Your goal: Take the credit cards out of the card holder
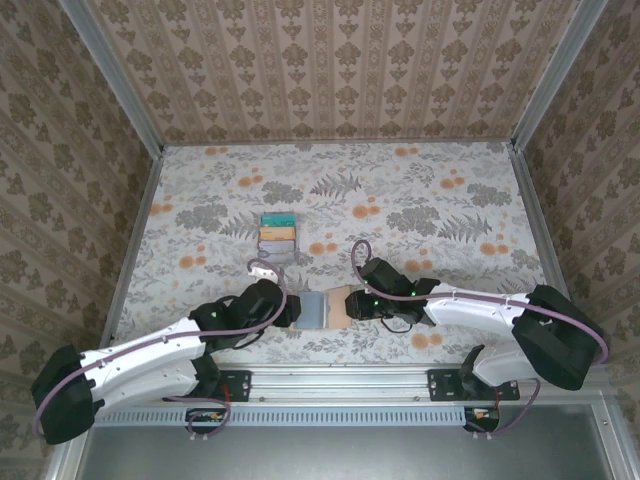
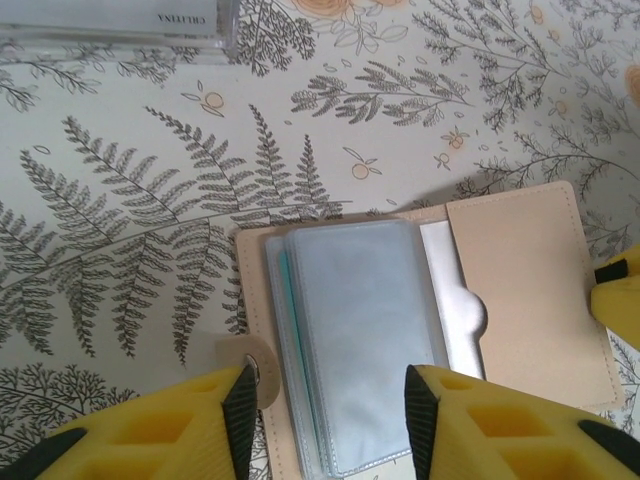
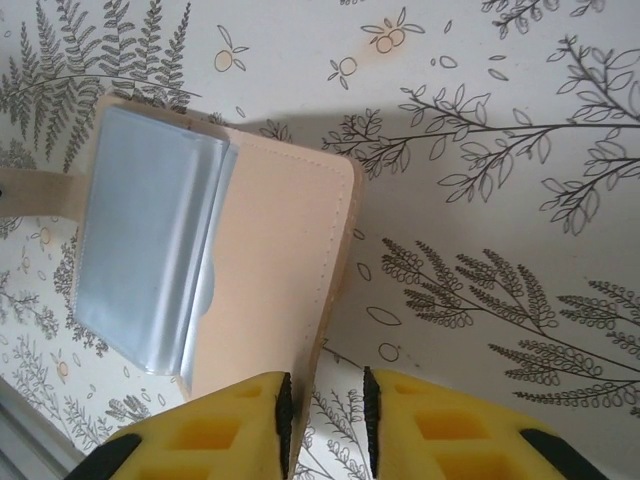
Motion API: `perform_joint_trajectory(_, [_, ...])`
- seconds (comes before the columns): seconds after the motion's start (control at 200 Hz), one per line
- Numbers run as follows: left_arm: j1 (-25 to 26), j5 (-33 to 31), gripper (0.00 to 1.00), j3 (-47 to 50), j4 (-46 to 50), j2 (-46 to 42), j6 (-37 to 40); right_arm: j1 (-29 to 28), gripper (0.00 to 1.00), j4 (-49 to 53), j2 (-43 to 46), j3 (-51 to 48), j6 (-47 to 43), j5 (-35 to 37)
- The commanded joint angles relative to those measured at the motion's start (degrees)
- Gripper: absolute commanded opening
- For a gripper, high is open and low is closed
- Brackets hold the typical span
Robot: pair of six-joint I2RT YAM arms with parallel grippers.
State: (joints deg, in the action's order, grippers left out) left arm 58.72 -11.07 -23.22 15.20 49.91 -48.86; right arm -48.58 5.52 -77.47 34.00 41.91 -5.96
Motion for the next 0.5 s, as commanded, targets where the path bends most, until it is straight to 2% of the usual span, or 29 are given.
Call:
perform_joint_trajectory(0.0, [-0.45, 2.12, 0.43, 0.70, -2.62, 1.17, -1.48, 0.05, 0.29, 1.15, 1.73, -0.51, -0.69, 2.78])
perform_joint_trajectory(0.09, [-0.41, 2.28, 0.42, 0.55, -3.55, 2.46, -1.71, 0.02, 0.33, 1.50, 2.06, -0.42, -0.84, 3.36])
perform_joint_trajectory(0.255, [-0.43, 2.83, 0.40, -0.03, -5.37, 6.28, -1.59, 0.00, 0.33, 0.43, -0.22, -0.42, -1.39, 2.81])
perform_joint_trajectory(0.495, [-1.02, 4.42, 0.35, -0.61, -7.72, 11.86, -1.91, 0.05, 0.25, -1.65, -5.15, -0.12, -1.61, 1.91])
